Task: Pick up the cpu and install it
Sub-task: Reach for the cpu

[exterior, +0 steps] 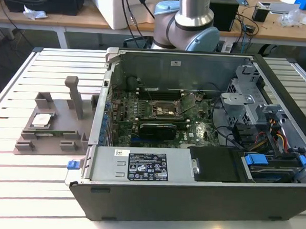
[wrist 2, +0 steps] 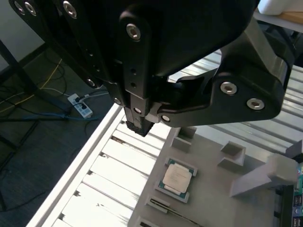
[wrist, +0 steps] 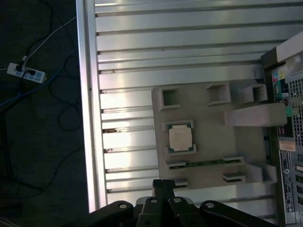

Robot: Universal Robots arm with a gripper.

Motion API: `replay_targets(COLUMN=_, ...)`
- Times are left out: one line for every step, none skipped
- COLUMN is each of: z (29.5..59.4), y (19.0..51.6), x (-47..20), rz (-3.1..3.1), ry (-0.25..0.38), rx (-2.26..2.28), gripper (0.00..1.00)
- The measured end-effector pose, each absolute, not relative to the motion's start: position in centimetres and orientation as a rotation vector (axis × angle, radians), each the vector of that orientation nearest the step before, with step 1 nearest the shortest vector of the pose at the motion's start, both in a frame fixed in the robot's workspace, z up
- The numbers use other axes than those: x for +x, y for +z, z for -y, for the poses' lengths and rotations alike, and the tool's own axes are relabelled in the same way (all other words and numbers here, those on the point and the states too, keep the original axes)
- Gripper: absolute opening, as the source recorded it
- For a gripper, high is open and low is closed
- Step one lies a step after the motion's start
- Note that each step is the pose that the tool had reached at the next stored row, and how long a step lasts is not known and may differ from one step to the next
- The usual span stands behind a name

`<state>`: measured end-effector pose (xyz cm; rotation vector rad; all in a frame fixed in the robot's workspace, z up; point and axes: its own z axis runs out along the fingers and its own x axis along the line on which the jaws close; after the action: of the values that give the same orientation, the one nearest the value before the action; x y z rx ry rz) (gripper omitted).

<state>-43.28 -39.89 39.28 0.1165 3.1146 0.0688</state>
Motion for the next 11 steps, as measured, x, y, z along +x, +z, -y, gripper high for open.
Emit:
replay_targets(z=39.9, y=39.2, x=-42.5, rz=-3.115, ry=0.069, rx=0.117, gripper=0.11)
replay_targets(z=39.9, y=39.2, x=-41.7, rz=-3.115, ry=0.069, rx=0.117, gripper=0.11)
replay_targets(z=39.9, y=39.2, x=-41.2, rz=-3.115, ry=0.069, rx=0.117, gripper=0.11)
replay_targets(z=39.9, y=39.2, x=-40.6, rz=-3.116, ry=0.069, rx=0.117, gripper=0.11)
replay_targets(z=39.9, y=39.2, x=-40.3, rz=-3.116, ry=0.069, rx=0.117, gripper=0.11)
replay_targets(z=39.9, y=39.2, x=-40.1, rz=-3.116, ry=0.069, rx=0.117, gripper=0.11)
replay_targets(z=39.9, y=39.2, x=-40.1, rz=-3.116, ry=0.069, rx=0.117, gripper=0.11)
replay_targets(z=39.9, y=39.2, x=-40.1, rz=-3.116, ry=0.069, rx=0.117, gripper=0.11)
replay_targets(z=39.9, y=39.2, x=-40.1, rz=-3.116, ry=0.069, rx=0.117, gripper=0.11)
replay_targets(z=39.9, y=39.2, x=-40.1, rz=-3.116, ry=0.069, rx=0.117, gripper=0.11)
replay_targets(z=39.9, y=39.2, x=-40.1, rz=-3.116, ry=0.069, rx=0.117, gripper=0.11)
